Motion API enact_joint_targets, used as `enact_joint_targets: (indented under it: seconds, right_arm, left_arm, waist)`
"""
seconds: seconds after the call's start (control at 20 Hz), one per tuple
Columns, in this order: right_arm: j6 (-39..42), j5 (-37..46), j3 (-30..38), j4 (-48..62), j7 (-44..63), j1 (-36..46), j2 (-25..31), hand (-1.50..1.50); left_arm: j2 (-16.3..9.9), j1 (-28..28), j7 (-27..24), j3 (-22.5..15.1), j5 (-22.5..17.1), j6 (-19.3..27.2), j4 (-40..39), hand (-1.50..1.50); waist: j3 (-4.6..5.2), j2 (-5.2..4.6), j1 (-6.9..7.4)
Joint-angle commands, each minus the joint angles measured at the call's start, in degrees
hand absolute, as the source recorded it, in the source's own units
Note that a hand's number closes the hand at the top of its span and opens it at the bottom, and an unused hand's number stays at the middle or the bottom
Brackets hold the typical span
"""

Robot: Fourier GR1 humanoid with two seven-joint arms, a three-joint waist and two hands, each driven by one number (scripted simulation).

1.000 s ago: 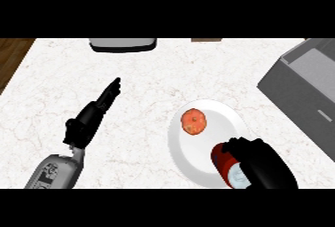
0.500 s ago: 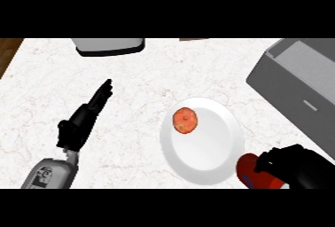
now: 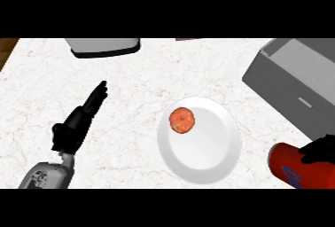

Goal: Pick the can from the plate and place it in the cardboard box

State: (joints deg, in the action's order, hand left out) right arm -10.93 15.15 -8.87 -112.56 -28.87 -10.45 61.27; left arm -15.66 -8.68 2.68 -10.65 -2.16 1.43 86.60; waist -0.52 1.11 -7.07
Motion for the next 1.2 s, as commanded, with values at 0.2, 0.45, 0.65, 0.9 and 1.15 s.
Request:
enact_joint_targets:
  seconds: [0.2,0.45,0.65,0.9,1.15]
  right_arm:
    - [11.08,-22.87,21.68,17.1,-15.99,-1.71,6.83,1.5]
    - [25.32,-29.55,32.46,35.07,-28.2,-3.46,12.29,1.5]
    - [34.92,-29.66,34.59,47.78,-33.72,-0.76,16.92,1.5]
    - [34.88,-28.6,28.71,52.91,-30.16,7.74,17.38,1.5]
    - [30.1,-22.41,23.47,59.0,-30.48,16.29,14.81,1.5]
  left_arm:
    - [-0.87,0.08,-0.1,-0.09,-0.29,-1.43,1.17,0.0]
    - [0.02,-1.75,1.49,-0.91,-0.31,-1.94,1.93,0.0]
    - [0.94,-1.64,-1.07,-2.0,1.04,-2.6,-0.07,0.0]
    - [2.05,-6.94,1.26,-1.25,-0.33,-4.93,-1.44,0.0]
    - [3.65,-4.21,5.08,-4.09,2.75,-3.25,4.29,0.0]
  waist:
    - [0.28,-0.38,1.69]
    - [0.36,-0.85,4.23]
    - [0.43,-1.35,6.75]
    - [0.43,-1.73,8.76]
    - [0.41,-1.56,9.36]
